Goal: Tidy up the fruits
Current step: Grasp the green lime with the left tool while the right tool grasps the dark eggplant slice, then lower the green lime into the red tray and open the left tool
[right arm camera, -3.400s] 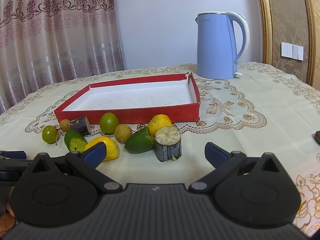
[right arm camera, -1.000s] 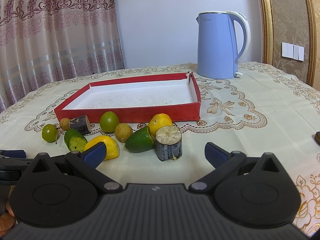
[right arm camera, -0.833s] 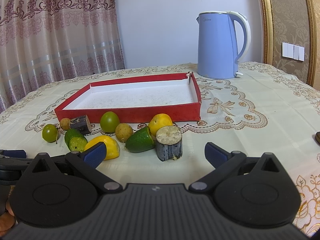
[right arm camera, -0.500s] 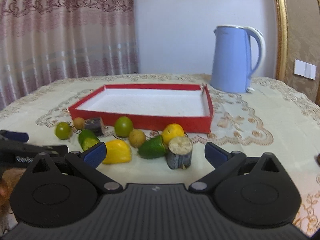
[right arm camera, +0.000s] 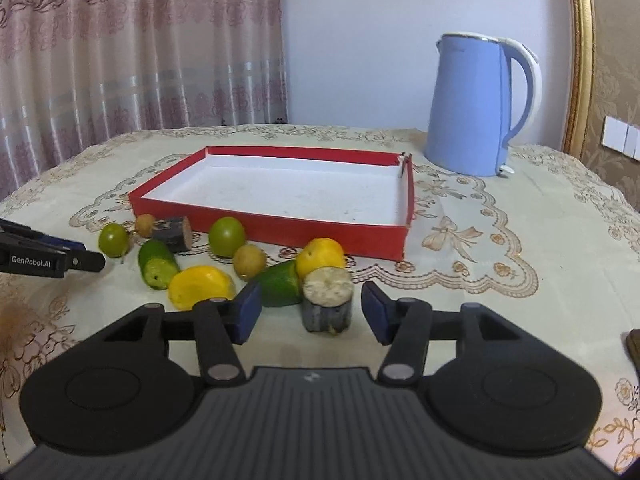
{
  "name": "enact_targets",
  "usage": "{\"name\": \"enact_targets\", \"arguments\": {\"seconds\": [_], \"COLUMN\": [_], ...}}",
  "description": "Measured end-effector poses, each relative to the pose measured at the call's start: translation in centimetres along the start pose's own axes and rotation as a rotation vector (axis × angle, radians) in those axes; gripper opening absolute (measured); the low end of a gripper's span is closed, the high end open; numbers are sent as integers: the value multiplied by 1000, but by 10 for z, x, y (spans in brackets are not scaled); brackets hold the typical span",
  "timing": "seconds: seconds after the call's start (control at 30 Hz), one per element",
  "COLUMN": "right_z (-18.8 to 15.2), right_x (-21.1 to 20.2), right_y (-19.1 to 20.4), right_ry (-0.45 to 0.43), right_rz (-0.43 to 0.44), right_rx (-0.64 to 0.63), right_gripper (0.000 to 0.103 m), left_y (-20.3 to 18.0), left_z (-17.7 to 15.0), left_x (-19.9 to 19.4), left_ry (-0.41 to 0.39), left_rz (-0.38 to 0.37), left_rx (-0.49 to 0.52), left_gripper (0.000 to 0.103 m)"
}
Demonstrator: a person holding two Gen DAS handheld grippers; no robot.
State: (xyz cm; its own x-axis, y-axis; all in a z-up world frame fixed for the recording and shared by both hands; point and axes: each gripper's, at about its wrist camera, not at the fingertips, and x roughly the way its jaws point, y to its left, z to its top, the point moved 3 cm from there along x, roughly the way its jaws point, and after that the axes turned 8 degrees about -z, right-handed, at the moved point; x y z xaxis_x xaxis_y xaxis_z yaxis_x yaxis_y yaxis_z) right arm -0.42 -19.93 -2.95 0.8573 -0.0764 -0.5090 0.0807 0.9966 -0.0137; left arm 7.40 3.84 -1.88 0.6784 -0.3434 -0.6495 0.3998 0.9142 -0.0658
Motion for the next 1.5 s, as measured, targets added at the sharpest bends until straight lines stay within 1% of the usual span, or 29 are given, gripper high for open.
{"name": "enact_targets", "arguments": {"seconds": [0.03, 0.07, 0.1, 0.13, 0.17, 0.2, 0.27, 0.43, 0.5, 0.53, 0.57, 0.6, 0.63, 0.67, 0.83, 0.97, 1.1, 1.23, 1.3, 1.37, 1.43, 1.5], "right_z": [1, 2, 2, 2, 2, 2, 2, 2, 2, 2, 1, 0, 0, 0, 2, 7, 13, 20, 23, 26, 27, 27], "right_x": [3, 5, 8, 11, 14, 16, 21, 37, 42, 44, 46, 47, 47, 46, 34, 19, 10, 3, -2, -6, -10, -12], "right_y": [-2, -3, -4, -4, -5, -5, -4, -2, -2, -2, -2, -2, -3, -4, -10, -13, -15, -17, -18, -17, -16, -16], "right_ry": [7, 14, 20, 31, 43, 48, 59, 91, 100, 107, 115, 120, 118, 120, 93, 57, 25, -7, -25, -35, -45, -49], "right_rz": [1, -3, -5, -3, 1, 6, 12, 26, 33, 35, 35, 38, 28, 29, 39, 39, 47, 49, 53, 59, 60, 63], "right_rx": [2, 3, 1, -2, -3, -1, -9, -23, -24, -25, -25, -22, -23, -21, -9, -11, -7, 5, 11, 15, 15, 14], "right_gripper": [53, 53, 53, 53, 53, 53, 53, 54, 54, 53, 50, 36, 32, 32, 32, 32, 32, 32, 32, 32, 32, 32], "left_y": [0, 0, 0, 0, 0, -1, -2, 0, 2, 2, 3, 2, 2, 2, -1, -3, -10, -18, -19, -17, -14, -14], "left_z": [3, 6, 9, 10, 12, 12, 14, 20, 20, 21, 21, 20, 21, 20, 13, 13, 26, 48, 61, 77, 95, 112], "left_x": [4, 7, 10, 14, 16, 17, 20, 34, 39, 42, 43, 43, 42, 42, 30, 9, -16, -32, -29, -18, 3, 27], "left_ry": [3, 5, 7, 5, 2, -6, -16, -1, 6, 10, 15, 20, 20, 24, 0, -37, -114, -187, -206, -216, -208, -196], "left_rz": [-2, -13, -25, -32, -28, -15, -5, 31, 41, 39, 32, 15, -6, -22, -30, -35, -51, -107, -110, -112, -115, -92], "left_rx": [10, 19, 29, 44, 56, 67, 111, 171, 182, 181, 178, 173, 163, 157, 155, 151, 163, 176, 170, 152, 116, 100], "left_gripper": [33, 37, 50, 60, 74, 76, 76, 76, 76, 74, 62, 49, 42, 32, 32, 32, 32, 32, 32, 32, 32, 32]}}
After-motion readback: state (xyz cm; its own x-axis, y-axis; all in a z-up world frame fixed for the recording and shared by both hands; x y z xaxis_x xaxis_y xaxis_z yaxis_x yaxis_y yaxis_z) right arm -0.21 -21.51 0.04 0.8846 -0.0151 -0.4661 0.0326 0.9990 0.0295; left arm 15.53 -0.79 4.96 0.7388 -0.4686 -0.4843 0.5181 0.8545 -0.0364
